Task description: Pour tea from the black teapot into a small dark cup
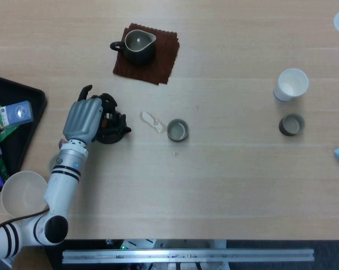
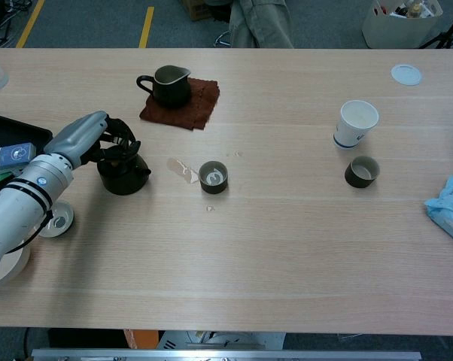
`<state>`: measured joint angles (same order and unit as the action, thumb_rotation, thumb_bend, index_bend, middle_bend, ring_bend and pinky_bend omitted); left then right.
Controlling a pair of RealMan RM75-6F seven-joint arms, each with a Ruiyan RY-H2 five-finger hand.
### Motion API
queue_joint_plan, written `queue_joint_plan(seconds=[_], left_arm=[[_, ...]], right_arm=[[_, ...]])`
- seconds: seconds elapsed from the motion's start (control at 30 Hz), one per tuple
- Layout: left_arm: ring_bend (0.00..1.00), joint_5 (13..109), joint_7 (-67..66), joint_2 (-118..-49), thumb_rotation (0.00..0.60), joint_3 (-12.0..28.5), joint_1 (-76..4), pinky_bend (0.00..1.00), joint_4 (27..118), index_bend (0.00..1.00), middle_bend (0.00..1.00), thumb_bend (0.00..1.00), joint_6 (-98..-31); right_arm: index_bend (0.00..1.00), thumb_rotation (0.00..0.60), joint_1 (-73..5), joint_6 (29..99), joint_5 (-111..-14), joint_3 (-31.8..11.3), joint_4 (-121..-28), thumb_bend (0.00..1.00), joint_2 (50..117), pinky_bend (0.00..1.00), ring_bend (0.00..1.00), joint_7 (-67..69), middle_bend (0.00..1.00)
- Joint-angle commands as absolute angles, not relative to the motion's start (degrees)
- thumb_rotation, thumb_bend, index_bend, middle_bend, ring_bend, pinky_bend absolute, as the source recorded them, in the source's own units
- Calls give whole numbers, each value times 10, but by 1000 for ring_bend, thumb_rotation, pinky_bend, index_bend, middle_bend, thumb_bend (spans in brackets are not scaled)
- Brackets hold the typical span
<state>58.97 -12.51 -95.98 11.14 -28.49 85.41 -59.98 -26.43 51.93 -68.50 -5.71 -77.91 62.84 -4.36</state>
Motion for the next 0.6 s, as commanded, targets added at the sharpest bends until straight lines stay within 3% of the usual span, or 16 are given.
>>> queue_joint_plan(seconds=[0.03, 0.3, 0.6], left_arm=[[262, 592, -123, -951, 320, 110, -285, 63, 865, 315, 301, 386, -599], [143, 611, -112, -934, 298, 110, -288, 56, 887, 198, 174, 377, -606], [135, 684, -106, -904, 324, 99, -288, 45, 891, 190, 158, 377, -641]], right_arm=[[150, 600, -264, 521, -686, -58, -780, 179, 627, 50, 8, -43, 200], [150, 600, -260, 527, -687, -60, -787, 179, 622, 50, 8, -38, 200], [150, 600, -225, 566, -688, -57, -818, 178, 597, 50, 8, -5, 200]])
